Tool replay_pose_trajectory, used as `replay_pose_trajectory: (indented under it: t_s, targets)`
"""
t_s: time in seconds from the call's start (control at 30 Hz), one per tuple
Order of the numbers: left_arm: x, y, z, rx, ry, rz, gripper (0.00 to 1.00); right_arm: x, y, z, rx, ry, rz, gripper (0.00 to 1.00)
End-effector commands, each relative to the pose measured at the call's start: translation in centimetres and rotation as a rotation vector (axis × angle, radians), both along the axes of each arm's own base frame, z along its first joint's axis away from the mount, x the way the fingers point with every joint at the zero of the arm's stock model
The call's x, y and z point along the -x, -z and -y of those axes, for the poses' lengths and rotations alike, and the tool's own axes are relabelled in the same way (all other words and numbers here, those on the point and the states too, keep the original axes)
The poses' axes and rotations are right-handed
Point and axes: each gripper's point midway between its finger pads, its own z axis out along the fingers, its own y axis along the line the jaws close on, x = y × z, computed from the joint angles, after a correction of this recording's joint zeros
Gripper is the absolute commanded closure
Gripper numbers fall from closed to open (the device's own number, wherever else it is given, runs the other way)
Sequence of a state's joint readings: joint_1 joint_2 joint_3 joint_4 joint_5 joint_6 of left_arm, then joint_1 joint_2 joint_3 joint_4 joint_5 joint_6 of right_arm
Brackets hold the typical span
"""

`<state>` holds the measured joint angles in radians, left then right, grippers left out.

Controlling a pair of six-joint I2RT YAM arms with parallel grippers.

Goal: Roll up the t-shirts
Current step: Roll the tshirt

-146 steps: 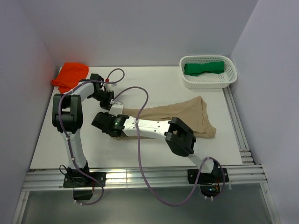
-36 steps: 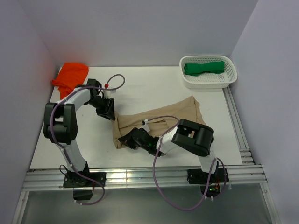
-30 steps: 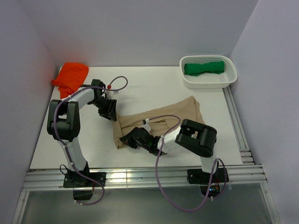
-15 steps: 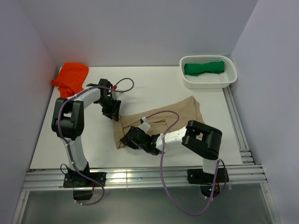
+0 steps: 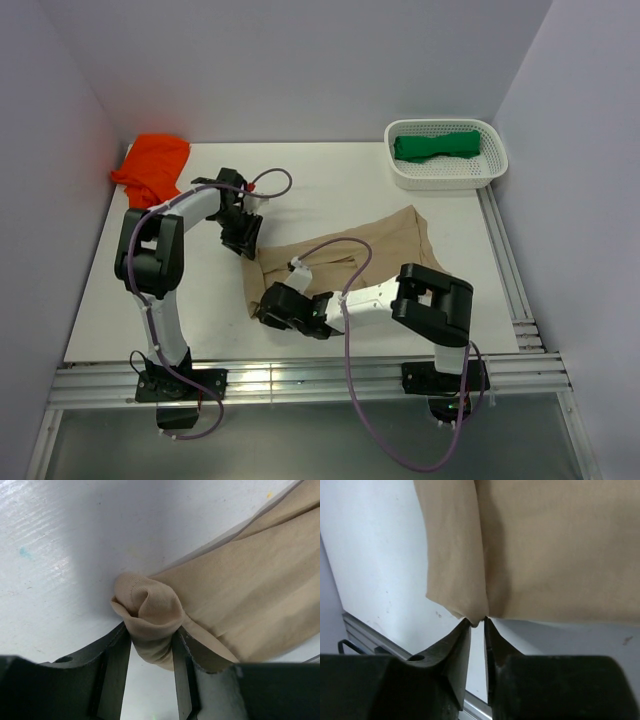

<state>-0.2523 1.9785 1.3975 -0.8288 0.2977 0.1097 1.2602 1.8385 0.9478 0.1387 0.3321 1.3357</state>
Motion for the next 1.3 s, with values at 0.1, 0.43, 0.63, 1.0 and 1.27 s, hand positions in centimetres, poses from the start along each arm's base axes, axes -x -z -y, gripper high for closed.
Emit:
replay_pose_trajectory:
  t_s: [0.1, 0.43, 0.63, 1.0, 1.27]
  targets:
    - [-0.8, 0.0, 0.2, -0.035, 0.016, 0.03, 0.57, 0.5, -1.5, 0.2, 0.014, -0.008, 0.032, 0.77]
    - [-0.7, -0.8, 0.6, -0.032, 0.029, 0.043, 0.57, -1.2, -10.0, -0.3, 0.148, -0.022, 0.246, 0.7]
    - [-0.6, -0.9, 0.6, -0.04, 0.035, 0.044, 0.56, -6.1, -11.6, -1.7, 0.261, -0.003, 0.353, 0.71]
    - [-0.8, -1.1, 0.9, -0.041, 0.039, 0.05, 0.56, -8.9, -6.0, -3.5, 0.424, -0.037, 0.336, 0.7]
    - [-0.8, -1.1, 1.0, -0.043, 0.044, 0.048, 0.56, -6.2, -3.1, -2.1, 0.495, -0.049, 0.274, 0.6]
